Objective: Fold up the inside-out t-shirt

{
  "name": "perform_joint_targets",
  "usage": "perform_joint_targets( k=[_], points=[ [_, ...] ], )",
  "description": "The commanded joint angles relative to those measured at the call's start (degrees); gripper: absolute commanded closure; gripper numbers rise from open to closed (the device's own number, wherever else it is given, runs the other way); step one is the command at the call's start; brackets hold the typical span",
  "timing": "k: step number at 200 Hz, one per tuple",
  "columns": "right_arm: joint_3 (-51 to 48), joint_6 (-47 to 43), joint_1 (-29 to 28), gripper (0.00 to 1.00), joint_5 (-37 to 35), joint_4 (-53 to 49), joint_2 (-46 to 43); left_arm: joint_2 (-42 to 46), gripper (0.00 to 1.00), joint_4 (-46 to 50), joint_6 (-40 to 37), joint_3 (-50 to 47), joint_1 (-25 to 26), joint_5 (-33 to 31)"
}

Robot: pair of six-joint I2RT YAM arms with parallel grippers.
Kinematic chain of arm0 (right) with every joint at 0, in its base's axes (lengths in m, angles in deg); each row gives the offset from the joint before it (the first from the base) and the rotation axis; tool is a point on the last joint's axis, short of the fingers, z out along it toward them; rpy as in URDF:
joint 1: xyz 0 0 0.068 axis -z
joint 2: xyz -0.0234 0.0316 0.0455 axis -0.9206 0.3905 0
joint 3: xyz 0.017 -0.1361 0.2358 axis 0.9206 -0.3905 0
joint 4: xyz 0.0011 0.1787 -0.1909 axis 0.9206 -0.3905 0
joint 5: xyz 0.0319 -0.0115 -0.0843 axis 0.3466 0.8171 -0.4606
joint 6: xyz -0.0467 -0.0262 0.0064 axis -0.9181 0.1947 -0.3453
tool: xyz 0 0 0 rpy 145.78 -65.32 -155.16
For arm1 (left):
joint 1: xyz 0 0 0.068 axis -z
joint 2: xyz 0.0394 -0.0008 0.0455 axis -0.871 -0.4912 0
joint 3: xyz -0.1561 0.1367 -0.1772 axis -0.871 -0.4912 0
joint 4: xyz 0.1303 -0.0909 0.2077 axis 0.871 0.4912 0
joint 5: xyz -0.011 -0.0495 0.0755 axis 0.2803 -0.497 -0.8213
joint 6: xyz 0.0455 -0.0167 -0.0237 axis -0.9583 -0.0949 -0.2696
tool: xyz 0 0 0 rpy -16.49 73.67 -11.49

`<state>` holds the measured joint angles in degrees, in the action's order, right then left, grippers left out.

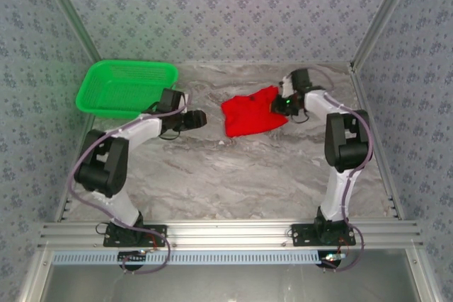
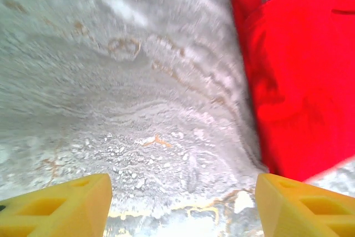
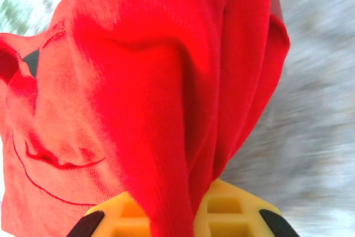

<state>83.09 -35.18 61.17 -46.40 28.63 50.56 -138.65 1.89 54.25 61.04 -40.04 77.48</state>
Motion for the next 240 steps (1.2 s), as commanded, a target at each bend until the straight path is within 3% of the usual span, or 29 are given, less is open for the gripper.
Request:
perform_joint_targets(
  k=[1, 58, 80, 119, 129, 147, 194, 218, 240],
  points=[
    [7.36, -8.74, 5.31, 0.96, -8.59, -11.66, 3.59, 5.68, 0.31, 1.35, 1.68, -2.22, 0.03, -0.41],
    [33.24, -16.71, 10.30, 0.95, -24.55, -24.11, 17.05, 12.25, 0.31, 2.52, 1.75, -4.94, 1.26, 0.16],
    [40.62, -19.27, 11.26, 0.89, -31.54, -25.92, 21.63, 12.66, 0.31, 3.11, 1.30, -5.13, 1.44, -0.04],
    [45.77, -16.94, 10.90, 0.44, -39.65, -28.22, 22.90, 13.38, 0.29, 4.59, -0.28, -5.21, 1.35, -3.07],
    [42.49, -15.94, 10.28, 0.36, -40.52, -25.97, 19.29, 14.75, 0.27, 4.65, -0.92, -5.73, 1.25, -5.56],
    [30.56, -14.56, 8.22, 0.32, -39.37, -18.21, 8.56, 19.04, 0.21, 3.28, -2.45, -8.76, 1.05, -11.30],
    [-15.57, -8.70, 0.65, 0.18, -33.63, 9.96, -27.04, 33.96, 0.02, -1.47, -6.21, -22.53, -1.12, -34.66],
    [-30.39, -4.53, -2.27, 0.06, -33.53, 18.07, -35.58, 39.38, 0.02, -5.32, -7.93, -28.52, -3.65, -46.37],
    [-40.42, -1.38, -2.57, 0.01, -35.30, 24.37, -37.27, 40.54, 0.03, -17.82, -16.86, -35.19, -6.71, -47.69]
  ],
)
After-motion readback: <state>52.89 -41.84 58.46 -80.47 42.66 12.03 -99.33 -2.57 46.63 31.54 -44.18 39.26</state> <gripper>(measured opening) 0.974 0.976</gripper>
